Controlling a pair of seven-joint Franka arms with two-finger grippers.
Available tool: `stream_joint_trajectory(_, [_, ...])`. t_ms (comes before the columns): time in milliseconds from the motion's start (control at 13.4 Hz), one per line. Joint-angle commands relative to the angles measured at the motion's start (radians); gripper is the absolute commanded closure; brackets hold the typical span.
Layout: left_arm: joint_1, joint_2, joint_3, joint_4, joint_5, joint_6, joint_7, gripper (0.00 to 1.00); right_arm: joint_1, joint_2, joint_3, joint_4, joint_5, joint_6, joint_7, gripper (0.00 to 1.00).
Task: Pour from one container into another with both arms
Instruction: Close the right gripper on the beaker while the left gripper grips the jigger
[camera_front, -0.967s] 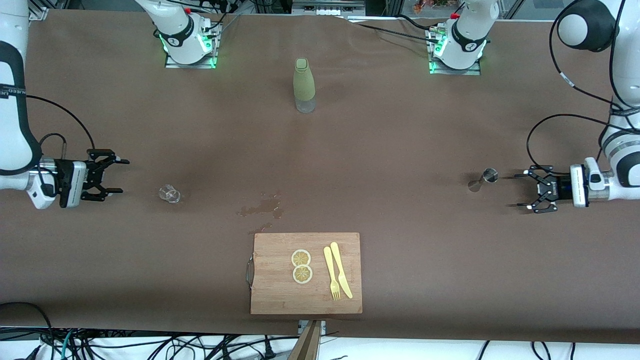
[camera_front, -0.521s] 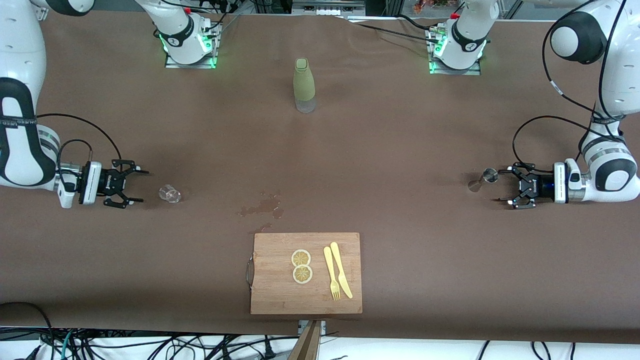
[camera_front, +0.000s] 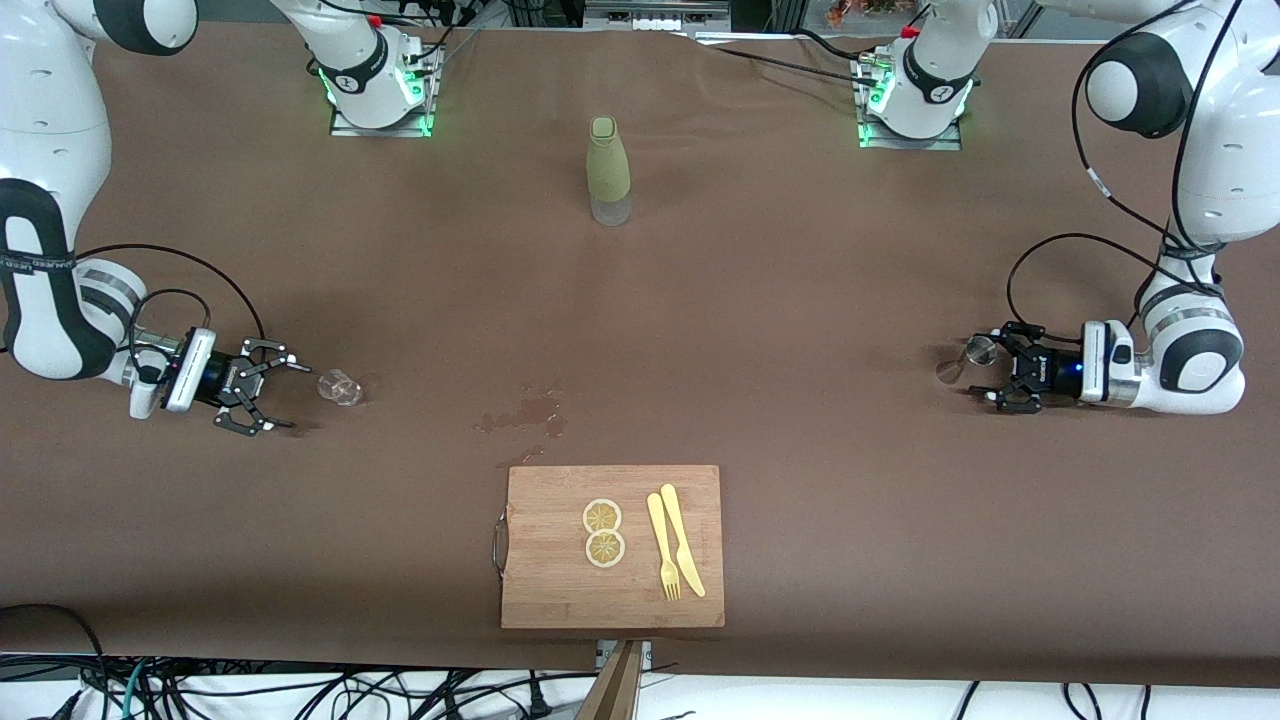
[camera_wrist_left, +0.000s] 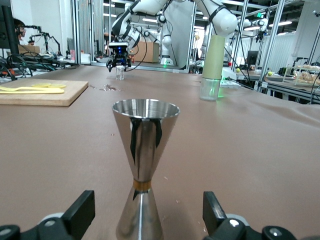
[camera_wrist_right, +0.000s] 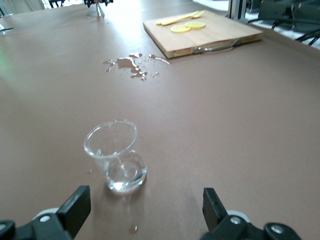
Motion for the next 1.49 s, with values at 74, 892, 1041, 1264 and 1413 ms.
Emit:
stream_joint_trajectory(74, [-0.014,0.015,0.012,0.016,-0.032,-0.034,0.066,0.18,0.005,0.024,0.0,0.004,0.035,-0.064,-0.044,0.0])
stream_joint_trajectory(892, [-0.031,0.014,0.004,0.017,-0.031,-0.041,0.072,0.51,0.025,0.067,0.02,0.004,0.073,-0.078,-0.093,0.0])
stream_joint_trajectory(1041, [-0.031,0.014,0.007,0.017,-0.031,-0.041,0.072,0.51,0.026,0.075,0.034,0.004,0.095,-0.078,-0.093,0.0])
stream_joint_trajectory(1264, [-0.031,0.014,0.007,0.017,-0.032,-0.04,0.072,0.5,0.032,0.085,0.042,0.003,0.121,-0.08,-0.134,0.0])
stream_joint_trajectory(1413, [-0.031,0.014,0.007,0.017,-0.031,-0.041,0.073,0.5,0.035,0.11,0.042,0.004,0.147,-0.109,-0.165,0.0])
